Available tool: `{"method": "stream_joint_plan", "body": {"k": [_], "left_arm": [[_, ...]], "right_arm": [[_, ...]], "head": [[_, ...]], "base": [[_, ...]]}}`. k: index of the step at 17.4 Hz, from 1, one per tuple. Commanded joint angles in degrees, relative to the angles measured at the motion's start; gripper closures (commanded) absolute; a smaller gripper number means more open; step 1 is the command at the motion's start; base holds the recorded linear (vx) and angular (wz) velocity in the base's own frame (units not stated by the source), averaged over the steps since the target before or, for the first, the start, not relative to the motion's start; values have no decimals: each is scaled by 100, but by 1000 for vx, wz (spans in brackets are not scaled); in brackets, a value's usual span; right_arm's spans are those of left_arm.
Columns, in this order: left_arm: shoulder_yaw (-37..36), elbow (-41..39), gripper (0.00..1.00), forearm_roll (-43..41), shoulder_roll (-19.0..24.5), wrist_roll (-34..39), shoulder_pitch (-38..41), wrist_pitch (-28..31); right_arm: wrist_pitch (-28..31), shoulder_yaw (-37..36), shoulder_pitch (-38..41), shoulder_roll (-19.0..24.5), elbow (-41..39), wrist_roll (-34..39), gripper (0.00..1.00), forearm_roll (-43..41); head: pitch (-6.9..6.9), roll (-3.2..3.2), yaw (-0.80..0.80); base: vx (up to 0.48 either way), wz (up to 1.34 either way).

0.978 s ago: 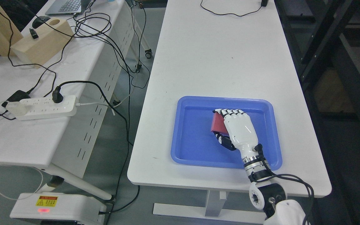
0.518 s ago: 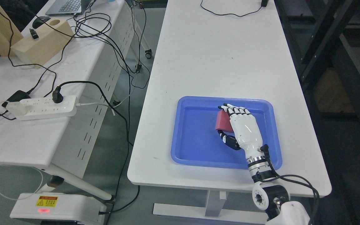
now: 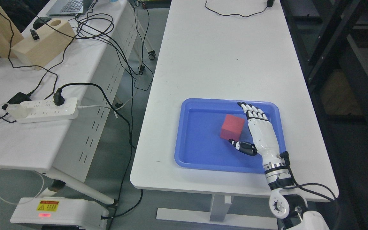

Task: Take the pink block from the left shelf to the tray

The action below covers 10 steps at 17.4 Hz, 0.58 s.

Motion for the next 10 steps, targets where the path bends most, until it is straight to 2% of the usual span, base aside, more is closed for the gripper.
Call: {"method": "stream_joint_plan", "body": {"k": [1,7,10], "left_arm": [[0,-100,0,0,100,0,96,1],[0,-100,0,0,100,0,96,1],[0,-100,0,0,100,0,96,1]], "right_arm": [[-251,-840,63,-124,-206,454,0,-2613],[-320,-1051,107,-89,-206,877,0,-4680],[-907,-1131,107,-36,-215,886,0,-5524]], "head": [[0,0,0],[0,0,0],[0,0,0]], "base": [[0,0],[-14,0],[-56,-1]]}}
